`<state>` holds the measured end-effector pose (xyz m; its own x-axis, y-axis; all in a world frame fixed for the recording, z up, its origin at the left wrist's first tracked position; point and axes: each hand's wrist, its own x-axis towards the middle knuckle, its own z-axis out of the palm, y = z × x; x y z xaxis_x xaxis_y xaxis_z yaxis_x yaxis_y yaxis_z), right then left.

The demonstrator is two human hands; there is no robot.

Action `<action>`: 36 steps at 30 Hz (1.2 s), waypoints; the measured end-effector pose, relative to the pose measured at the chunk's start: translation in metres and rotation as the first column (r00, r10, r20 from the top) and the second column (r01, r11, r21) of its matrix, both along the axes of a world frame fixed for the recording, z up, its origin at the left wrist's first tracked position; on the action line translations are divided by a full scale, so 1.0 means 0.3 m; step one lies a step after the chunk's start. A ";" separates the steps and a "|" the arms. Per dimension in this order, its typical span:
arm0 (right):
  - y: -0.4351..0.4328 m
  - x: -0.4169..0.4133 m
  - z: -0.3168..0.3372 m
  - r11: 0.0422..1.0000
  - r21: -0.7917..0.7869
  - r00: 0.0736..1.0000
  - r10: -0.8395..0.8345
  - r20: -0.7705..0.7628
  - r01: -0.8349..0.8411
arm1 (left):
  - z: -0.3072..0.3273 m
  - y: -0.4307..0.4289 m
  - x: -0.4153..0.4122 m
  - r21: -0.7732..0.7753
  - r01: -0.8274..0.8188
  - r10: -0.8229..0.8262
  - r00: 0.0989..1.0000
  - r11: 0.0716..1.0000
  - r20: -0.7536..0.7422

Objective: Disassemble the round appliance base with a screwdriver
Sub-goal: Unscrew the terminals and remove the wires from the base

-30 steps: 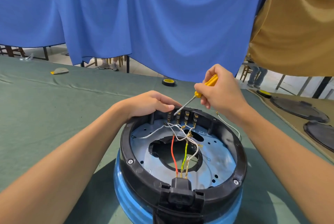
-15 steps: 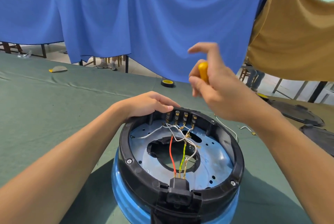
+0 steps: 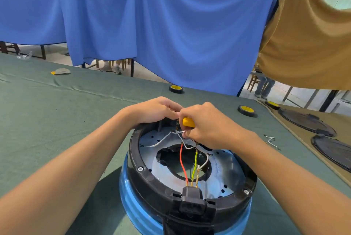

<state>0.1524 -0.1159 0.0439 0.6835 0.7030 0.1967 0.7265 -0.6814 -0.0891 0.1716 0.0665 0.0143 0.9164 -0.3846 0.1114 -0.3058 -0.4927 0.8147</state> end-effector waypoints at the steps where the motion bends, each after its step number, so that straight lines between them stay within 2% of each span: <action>1: 0.000 0.001 0.007 0.999 0.037 1.000 0.005 -0.002 -0.005 | 0.001 0.000 -0.002 0.005 -0.001 0.000 1.000 1.000 0.009; 4: -0.010 0.002 0.048 0.994 0.110 1.000 0.016 -0.004 -0.015 | 0.001 0.000 -0.003 0.003 -0.028 0.028 0.999 1.000 0.016; 9: -0.067 -0.006 0.126 0.993 0.116 0.998 -0.022 0.054 0.015 | 0.009 0.001 -0.004 0.045 -0.086 0.087 0.996 0.995 -0.016; 12: -0.144 0.001 0.160 0.965 0.257 0.993 -0.074 0.089 0.049 | 0.013 0.010 -0.005 0.072 -0.121 0.122 0.993 0.990 -0.005; 16: -0.289 0.045 0.152 0.884 0.433 0.974 -0.221 0.052 0.177 | 0.017 0.036 -0.006 0.108 -0.198 0.197 0.980 0.974 0.020; 18: -0.358 0.077 0.122 0.877 0.413 0.961 -0.276 0.016 0.245 | 0.018 0.046 -0.004 0.138 -0.223 0.219 0.975 0.965 0.042; 24: -0.521 0.168 0.034 0.900 0.198 0.920 -0.363 -0.149 0.387 | 0.032 0.036 0.011 0.239 -0.253 0.233 0.966 0.937 0.108; 29: -0.608 0.218 -0.001 0.893 0.206 0.901 -0.343 -0.266 0.401 | 0.052 -0.019 0.005 0.476 -0.329 0.222 0.938 0.816 0.267; 33: -0.663 0.238 -0.018 0.891 0.177 0.887 -0.357 -0.293 0.417 | 0.067 -0.050 -0.006 0.549 -0.356 0.228 0.930 0.756 0.289; 36: -0.686 0.244 -0.047 0.888 0.122 0.873 -0.396 -0.285 0.443 | 0.077 -0.065 -0.002 0.550 -0.371 0.249 0.925 0.748 0.285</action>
